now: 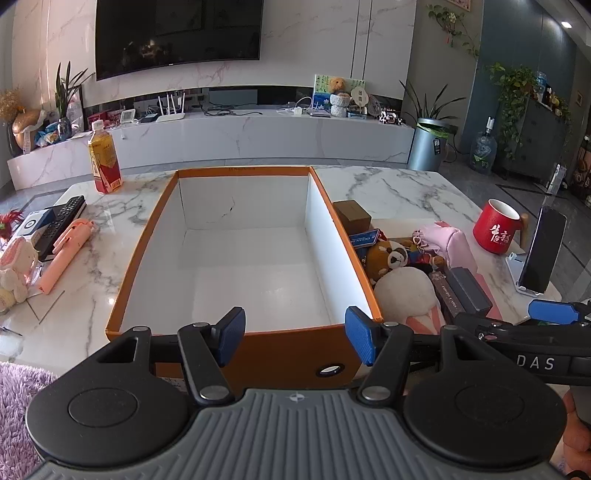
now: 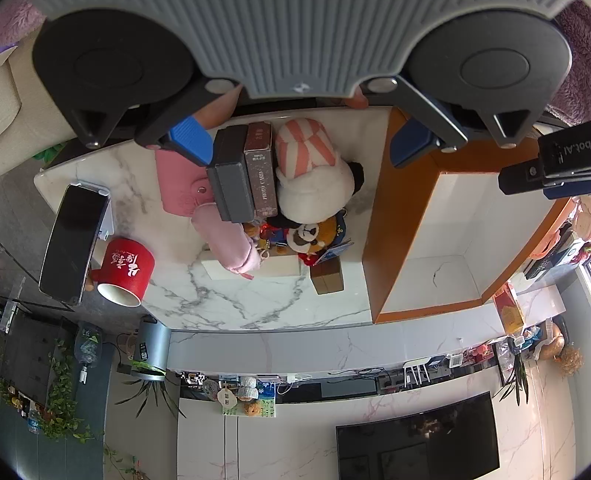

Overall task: Organize objects
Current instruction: 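Grasp the pink bag with the left tool while the right tool grasps the pink wallet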

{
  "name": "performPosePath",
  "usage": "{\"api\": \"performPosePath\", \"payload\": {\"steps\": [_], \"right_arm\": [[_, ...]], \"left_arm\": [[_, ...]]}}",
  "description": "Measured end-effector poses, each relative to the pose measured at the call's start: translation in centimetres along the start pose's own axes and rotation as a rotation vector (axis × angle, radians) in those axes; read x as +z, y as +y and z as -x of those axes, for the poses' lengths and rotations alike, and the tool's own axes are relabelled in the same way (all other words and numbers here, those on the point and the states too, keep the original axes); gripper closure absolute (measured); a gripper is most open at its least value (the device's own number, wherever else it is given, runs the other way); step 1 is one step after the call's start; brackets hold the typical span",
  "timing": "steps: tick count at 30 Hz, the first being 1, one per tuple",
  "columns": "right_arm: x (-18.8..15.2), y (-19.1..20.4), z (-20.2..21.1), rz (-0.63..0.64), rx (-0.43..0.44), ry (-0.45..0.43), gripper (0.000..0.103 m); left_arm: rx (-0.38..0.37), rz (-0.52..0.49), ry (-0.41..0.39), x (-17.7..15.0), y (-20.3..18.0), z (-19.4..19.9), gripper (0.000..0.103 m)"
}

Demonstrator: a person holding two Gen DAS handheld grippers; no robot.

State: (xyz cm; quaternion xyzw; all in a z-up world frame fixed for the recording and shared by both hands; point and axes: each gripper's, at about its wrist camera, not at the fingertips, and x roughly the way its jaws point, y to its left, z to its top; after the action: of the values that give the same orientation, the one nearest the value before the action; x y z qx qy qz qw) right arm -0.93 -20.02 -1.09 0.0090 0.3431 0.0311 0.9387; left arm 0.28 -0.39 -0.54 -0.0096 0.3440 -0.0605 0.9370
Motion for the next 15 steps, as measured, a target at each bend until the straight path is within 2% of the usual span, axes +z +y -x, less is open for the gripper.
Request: {"api": "performPosePath", "payload": {"steps": [15], "right_arm": [[-0.13,-0.42,-0.01,-0.013,0.010,0.001,0.001]], "left_arm": [[-0.013,-0.005,0.003,-0.15,-0.38,-0.01,0.032]]}}
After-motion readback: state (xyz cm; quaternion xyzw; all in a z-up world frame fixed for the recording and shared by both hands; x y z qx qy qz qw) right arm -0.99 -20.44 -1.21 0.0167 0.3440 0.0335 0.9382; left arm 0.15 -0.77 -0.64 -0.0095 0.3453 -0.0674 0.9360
